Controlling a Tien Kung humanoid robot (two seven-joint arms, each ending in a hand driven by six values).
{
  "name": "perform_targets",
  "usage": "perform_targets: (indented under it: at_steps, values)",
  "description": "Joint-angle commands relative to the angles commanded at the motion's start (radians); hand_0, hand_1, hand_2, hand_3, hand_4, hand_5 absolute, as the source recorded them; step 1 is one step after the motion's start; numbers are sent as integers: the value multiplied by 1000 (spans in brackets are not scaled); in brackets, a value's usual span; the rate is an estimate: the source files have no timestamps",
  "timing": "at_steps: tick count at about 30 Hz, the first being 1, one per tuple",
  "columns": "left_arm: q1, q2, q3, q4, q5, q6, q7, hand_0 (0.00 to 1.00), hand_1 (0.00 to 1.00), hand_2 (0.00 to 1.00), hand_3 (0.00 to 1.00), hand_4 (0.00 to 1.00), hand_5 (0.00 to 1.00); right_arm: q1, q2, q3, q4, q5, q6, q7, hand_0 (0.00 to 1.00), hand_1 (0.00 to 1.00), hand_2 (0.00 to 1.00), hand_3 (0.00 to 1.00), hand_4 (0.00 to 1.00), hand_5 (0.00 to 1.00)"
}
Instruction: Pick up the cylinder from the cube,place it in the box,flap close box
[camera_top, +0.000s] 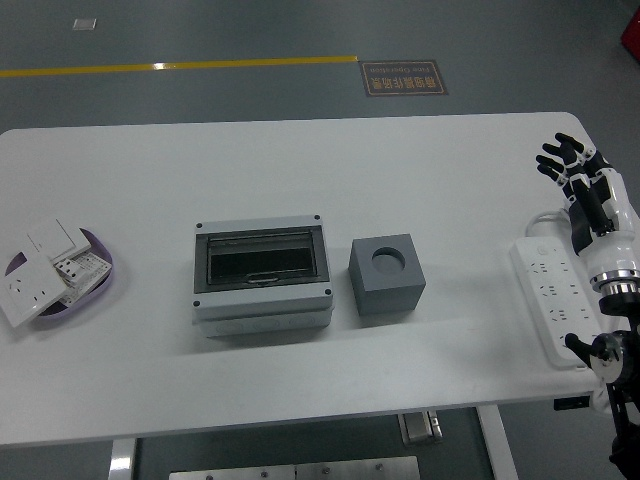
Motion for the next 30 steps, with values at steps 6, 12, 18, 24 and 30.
perform_targets:
  at_steps: [6,12,18,24,30]
  values:
    - [-1,0,-2,0,1,0,1,636,665,583,645,718,290,1,4,3,2,-3,0,-1,757,672,666,672,844,559]
    - [-1,1,-4,0,1,1,2,637,665,584,646,719,290,0,5,1,1,-5,-1,-4,753,665,662,670,839,565]
    - [-3,0,-3,0,1,1,1,636,665,583,646,720,291,0,4,2,0,-4,-2,-5,752,663,661,668,834,570]
    - [-3,2,4,0,-7,0,-3,636,664,583,647,720,291,2,4,2,-5,-2,-2,-5,750,662,659,665,826,569]
    - [-2,2,6,0,-9,1,-5,636,665,583,646,720,291,2,0,-5,-12,3,-2,-8,749,662,659,667,818,561]
